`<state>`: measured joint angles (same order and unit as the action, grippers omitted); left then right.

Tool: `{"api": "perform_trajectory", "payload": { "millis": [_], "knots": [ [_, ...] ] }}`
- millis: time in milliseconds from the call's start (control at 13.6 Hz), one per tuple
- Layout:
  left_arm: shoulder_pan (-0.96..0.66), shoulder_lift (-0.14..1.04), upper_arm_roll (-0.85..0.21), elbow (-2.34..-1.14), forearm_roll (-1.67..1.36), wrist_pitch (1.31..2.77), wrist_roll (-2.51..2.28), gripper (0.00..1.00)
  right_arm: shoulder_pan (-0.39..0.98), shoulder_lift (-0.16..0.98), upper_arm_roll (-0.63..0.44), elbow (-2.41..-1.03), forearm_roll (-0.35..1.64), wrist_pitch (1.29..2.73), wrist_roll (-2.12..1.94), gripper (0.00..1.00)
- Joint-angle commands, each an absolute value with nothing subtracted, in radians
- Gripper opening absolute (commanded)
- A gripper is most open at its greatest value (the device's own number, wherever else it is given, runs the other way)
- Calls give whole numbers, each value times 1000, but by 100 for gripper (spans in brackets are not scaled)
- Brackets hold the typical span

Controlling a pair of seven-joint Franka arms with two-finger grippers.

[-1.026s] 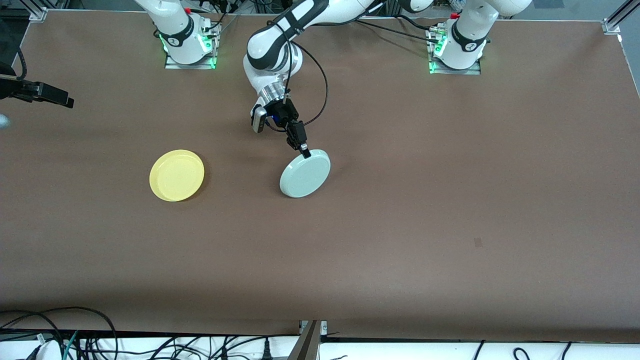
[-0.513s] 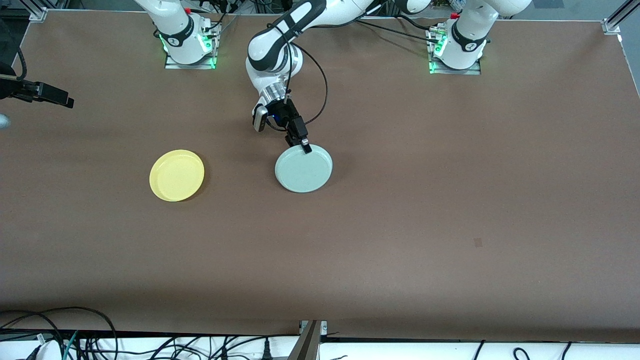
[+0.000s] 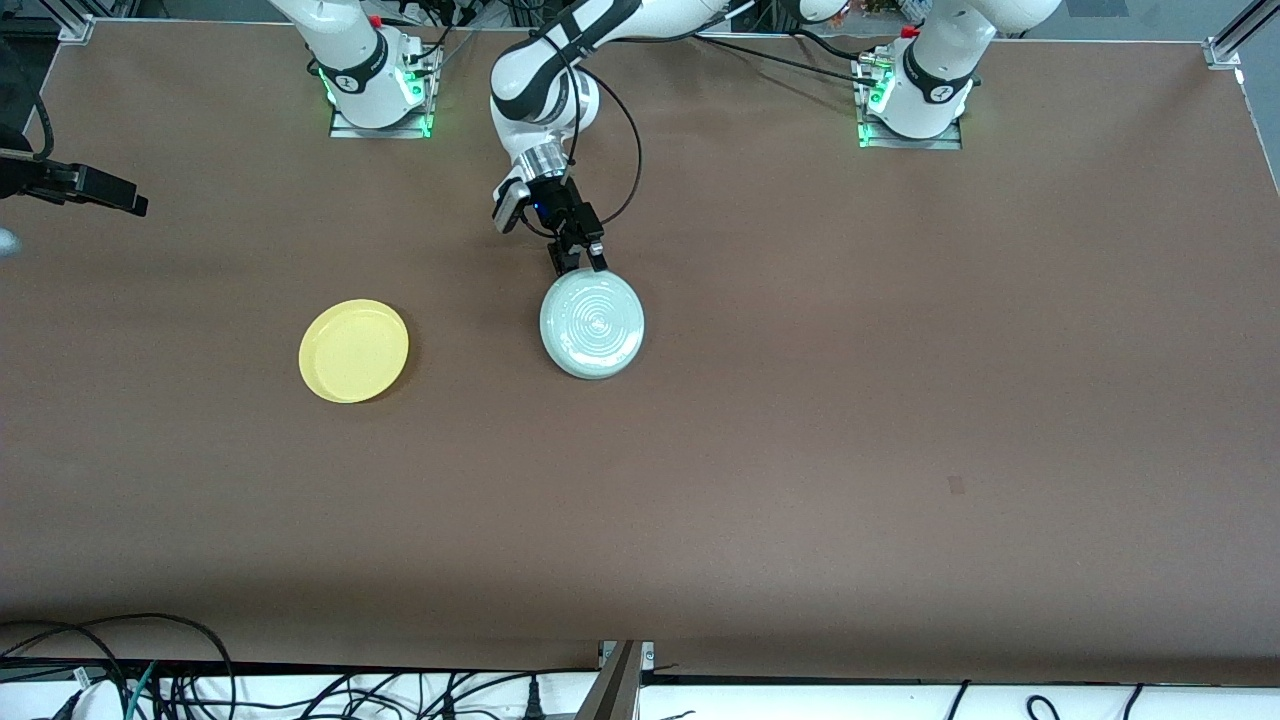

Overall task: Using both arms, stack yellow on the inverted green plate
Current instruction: 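Carry the green plate toward the table middle and flip it over, then lower the inverted green plate onto the table and open the left gripper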

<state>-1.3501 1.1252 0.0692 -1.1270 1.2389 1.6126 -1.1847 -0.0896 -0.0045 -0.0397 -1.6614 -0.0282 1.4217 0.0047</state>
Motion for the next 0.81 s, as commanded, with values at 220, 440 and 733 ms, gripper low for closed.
{"api": "perform_trajectory", "payload": {
  "millis": [220, 440, 733],
  "knots": [
    [-1353, 1137, 69, -1134, 1201, 1755, -1425, 100, -98, -2, -37, -1649, -12, 1407, -2, 100],
    [-1350, 1137, 69, -1152, 1203, 1866, -1556, 100, -98, -2, -37, -1649, -12, 1407, -2, 100],
    [-1341, 1135, 69, -1155, 1190, 2005, -1747, 100, -98, -2, -37, -1649, -12, 1407, -2, 100]
  ]
}}
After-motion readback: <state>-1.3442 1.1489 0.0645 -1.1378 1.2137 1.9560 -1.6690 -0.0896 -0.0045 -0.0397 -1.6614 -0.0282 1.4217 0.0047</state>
